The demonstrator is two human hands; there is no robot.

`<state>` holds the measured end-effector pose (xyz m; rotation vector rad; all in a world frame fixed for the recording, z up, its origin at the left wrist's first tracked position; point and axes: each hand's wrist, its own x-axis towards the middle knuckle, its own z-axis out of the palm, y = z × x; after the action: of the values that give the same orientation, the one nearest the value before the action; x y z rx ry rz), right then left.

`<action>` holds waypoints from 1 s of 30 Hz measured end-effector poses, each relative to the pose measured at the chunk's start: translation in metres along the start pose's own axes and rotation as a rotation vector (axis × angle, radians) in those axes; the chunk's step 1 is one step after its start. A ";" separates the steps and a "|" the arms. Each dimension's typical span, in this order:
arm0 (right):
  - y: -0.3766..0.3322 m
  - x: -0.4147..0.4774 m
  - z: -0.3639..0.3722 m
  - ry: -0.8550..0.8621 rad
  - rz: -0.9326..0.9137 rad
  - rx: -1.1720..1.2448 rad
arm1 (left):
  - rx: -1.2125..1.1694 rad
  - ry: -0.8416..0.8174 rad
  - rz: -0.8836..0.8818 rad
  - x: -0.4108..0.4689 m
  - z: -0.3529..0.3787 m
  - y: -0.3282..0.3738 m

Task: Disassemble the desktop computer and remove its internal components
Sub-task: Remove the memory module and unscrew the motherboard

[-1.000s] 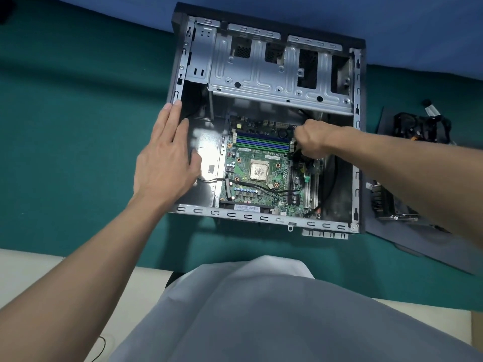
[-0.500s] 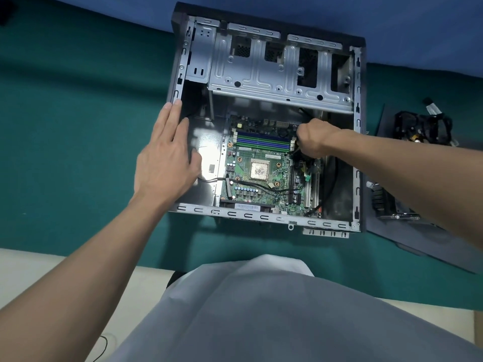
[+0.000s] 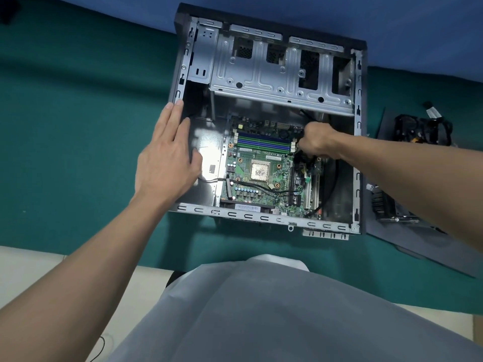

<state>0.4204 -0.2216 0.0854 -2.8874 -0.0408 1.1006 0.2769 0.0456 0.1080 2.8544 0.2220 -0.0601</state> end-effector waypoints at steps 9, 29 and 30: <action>-0.003 0.003 -0.003 -0.050 -0.079 -0.169 | -0.016 -0.001 -0.002 0.000 -0.001 0.001; -0.002 0.004 0.001 0.084 -0.122 -0.077 | -0.002 -0.009 -0.008 0.000 -0.002 0.001; -0.003 0.005 0.000 0.084 -0.098 -0.028 | -0.002 -0.009 -0.008 0.000 -0.002 0.002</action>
<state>0.4244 -0.2182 0.0821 -2.9179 -0.1938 0.9690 0.2770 0.0447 0.1108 2.8509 0.2310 -0.0742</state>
